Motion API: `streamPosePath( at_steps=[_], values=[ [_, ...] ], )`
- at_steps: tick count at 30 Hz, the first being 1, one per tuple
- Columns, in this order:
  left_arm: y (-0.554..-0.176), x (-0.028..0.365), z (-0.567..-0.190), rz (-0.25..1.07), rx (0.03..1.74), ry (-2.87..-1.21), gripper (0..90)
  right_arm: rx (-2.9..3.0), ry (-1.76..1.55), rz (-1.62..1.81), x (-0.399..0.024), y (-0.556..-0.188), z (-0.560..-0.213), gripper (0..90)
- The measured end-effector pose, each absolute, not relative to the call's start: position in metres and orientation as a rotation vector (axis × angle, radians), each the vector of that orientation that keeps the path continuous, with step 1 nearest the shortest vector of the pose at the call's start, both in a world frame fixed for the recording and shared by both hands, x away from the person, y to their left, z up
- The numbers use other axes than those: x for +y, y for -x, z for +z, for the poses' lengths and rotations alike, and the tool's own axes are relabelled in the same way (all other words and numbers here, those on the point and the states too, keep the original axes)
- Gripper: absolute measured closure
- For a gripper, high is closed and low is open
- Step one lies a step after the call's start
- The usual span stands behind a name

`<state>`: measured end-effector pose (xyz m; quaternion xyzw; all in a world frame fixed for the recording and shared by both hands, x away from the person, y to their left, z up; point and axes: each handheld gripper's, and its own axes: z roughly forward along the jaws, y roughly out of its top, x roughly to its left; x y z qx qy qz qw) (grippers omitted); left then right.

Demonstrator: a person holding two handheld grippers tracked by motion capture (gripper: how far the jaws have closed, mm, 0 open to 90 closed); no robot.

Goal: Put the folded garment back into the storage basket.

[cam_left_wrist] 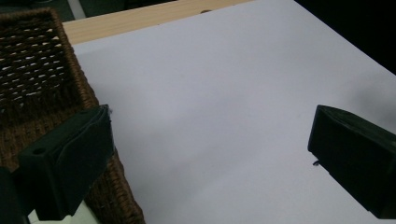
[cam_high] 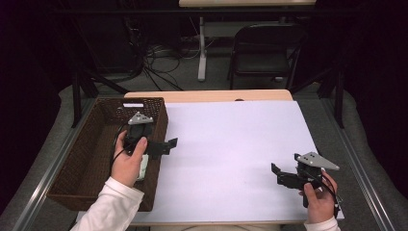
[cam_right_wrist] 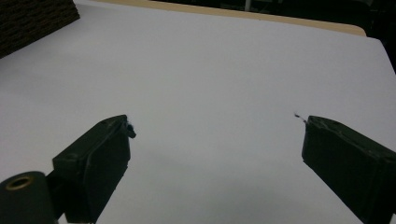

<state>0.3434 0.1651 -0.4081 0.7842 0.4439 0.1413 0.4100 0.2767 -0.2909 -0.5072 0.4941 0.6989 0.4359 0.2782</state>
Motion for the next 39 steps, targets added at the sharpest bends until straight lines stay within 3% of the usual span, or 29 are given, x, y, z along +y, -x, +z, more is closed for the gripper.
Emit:
streamPosePath(
  at_steps=[27, 39],
  values=[
    [-0.337, 0.095, -0.449, 0.234, 0.951, -1.972, 0.4, 1.870, -1.318, 1.173, -0.291, -0.276, -0.506, 7.5],
    [-0.334, 0.091, -0.474, 0.196, 0.942, -1.943, 0.4, 1.871, -1.313, 1.169, -0.292, -0.276, -0.506, 7.5]
  ],
)
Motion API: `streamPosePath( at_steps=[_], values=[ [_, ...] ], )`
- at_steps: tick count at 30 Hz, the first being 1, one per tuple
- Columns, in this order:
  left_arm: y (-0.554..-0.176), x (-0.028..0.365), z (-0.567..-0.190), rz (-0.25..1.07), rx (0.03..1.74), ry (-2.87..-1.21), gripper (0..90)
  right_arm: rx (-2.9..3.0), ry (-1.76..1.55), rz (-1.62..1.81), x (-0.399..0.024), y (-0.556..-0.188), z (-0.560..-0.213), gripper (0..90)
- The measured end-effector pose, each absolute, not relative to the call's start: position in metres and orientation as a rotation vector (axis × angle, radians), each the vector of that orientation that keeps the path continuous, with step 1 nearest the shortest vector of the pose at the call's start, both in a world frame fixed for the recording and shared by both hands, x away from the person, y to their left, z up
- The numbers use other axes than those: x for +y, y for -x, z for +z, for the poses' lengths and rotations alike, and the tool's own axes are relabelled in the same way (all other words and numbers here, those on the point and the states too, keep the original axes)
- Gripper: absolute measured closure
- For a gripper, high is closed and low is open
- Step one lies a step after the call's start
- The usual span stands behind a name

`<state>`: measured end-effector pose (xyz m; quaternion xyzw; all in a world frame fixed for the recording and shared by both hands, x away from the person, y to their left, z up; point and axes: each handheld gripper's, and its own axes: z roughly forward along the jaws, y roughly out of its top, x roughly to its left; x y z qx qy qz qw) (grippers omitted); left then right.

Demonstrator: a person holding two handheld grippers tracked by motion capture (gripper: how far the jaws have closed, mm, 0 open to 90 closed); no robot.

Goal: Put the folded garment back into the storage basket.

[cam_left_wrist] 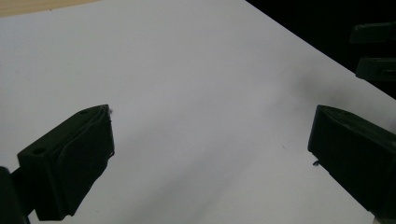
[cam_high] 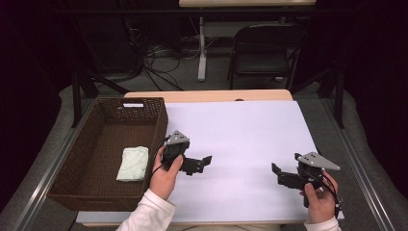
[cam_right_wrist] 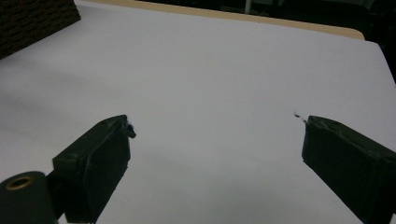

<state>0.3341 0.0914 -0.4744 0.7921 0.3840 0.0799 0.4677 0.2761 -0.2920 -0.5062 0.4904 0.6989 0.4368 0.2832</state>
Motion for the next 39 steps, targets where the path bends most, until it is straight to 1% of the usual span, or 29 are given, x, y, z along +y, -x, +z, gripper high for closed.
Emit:
streamPosePath(
  at_steps=[4, 7, 13, 39],
  values=[
    [-0.331, 0.093, -0.481, 0.179, 0.942, -1.952, 0.4, 1.869, -1.316, 1.174, -0.292, -0.276, -0.506, 7.5],
    [-0.328, 0.095, -0.483, 0.196, 0.925, -1.965, 0.4, 1.871, -1.314, 1.166, -0.292, -0.276, -0.507, 7.5],
    [-0.324, 0.097, -0.491, 0.188, 0.924, -1.975, 0.4, 1.875, -1.310, 1.168, -0.291, -0.276, -0.506, 7.5],
    [-0.321, 0.098, -0.507, 0.175, 0.914, -2.008, 0.4, 1.884, -1.310, 1.170, -0.292, -0.275, -0.507, 7.5]
  ],
)
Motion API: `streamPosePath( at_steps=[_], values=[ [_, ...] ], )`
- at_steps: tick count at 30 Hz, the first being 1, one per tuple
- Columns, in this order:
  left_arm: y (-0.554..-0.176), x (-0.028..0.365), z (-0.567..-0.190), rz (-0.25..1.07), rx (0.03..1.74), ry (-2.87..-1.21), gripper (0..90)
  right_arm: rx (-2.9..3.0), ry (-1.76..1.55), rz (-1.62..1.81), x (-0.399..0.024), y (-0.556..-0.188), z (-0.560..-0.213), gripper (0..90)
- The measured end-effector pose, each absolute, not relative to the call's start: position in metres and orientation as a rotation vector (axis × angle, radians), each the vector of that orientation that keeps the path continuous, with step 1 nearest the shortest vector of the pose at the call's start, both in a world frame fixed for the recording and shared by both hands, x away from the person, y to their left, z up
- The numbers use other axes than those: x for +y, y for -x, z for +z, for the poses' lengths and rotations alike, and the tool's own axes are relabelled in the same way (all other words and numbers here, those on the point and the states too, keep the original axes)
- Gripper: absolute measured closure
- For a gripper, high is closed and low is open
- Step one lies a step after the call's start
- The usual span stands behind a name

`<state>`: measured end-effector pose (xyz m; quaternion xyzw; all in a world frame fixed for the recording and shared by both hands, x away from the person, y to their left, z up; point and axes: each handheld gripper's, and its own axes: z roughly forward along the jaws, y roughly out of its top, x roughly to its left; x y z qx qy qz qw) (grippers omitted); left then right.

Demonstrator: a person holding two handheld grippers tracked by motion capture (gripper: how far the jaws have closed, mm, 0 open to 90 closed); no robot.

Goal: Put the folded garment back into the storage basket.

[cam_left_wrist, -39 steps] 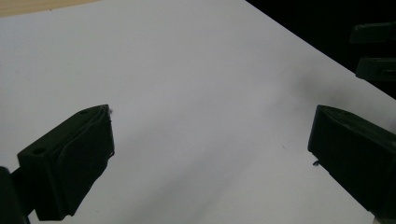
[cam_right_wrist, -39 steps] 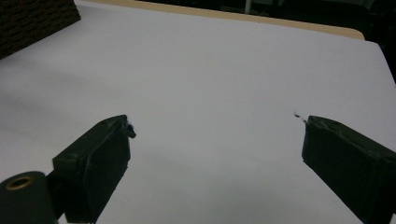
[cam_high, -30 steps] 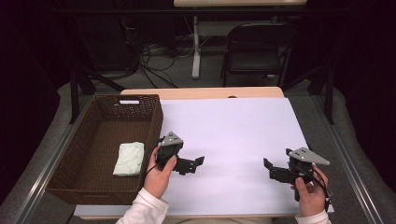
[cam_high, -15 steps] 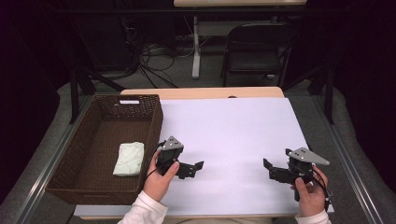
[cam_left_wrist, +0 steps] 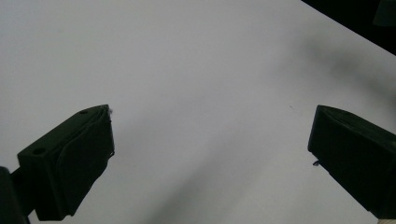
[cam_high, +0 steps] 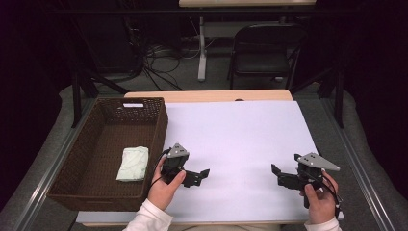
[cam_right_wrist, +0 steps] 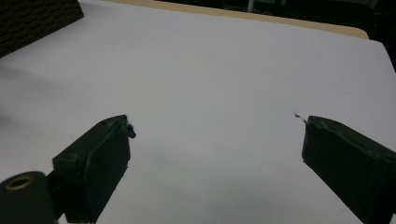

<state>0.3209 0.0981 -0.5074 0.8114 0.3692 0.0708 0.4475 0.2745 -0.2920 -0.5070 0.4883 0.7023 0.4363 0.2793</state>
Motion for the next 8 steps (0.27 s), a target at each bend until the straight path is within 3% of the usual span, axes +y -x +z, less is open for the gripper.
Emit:
streamPosePath(
  at_steps=[8],
  values=[
    [-0.3231, 0.0949, -0.5140, 0.153, 0.933, -2.025, 0.4, 1.870, -1.312, 1.150, -0.2956, -0.2729, -0.5076, 7.5]
  ],
)
